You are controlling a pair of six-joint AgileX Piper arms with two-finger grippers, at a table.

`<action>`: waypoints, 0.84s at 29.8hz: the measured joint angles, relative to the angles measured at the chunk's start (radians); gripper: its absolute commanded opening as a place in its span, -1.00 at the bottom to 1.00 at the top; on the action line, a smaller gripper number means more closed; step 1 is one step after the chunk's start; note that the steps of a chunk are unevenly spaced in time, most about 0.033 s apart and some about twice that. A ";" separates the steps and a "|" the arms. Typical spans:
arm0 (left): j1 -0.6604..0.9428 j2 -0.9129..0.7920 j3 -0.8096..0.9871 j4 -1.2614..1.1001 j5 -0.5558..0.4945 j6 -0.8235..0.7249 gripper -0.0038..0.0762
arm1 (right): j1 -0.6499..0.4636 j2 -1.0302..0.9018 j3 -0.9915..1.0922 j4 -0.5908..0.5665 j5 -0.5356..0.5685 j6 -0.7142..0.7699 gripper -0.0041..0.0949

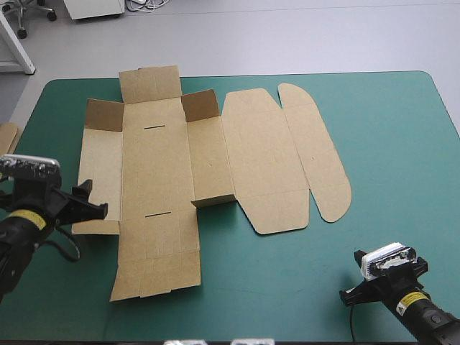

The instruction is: Fold the box

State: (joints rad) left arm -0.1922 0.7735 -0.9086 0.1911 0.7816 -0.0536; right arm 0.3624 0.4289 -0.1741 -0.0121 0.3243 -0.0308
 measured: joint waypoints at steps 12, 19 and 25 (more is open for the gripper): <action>0.420 0.428 -0.125 -0.489 -0.055 0.222 -0.02 | 0.000 0.000 -0.032 0.012 0.022 0.000 -0.96; 0.697 0.568 -0.131 -0.761 0.066 0.572 -0.02 | 0.000 0.000 -0.032 0.012 0.023 0.000 -0.96; 0.783 0.670 -0.132 -0.844 0.082 0.678 -0.02 | 0.000 0.000 -0.032 0.012 0.016 0.000 -0.96</action>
State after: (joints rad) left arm 0.5907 1.4435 -1.0405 -0.6531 0.8637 0.6239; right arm 0.3624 0.4289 -0.2061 0.0000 0.3400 -0.0308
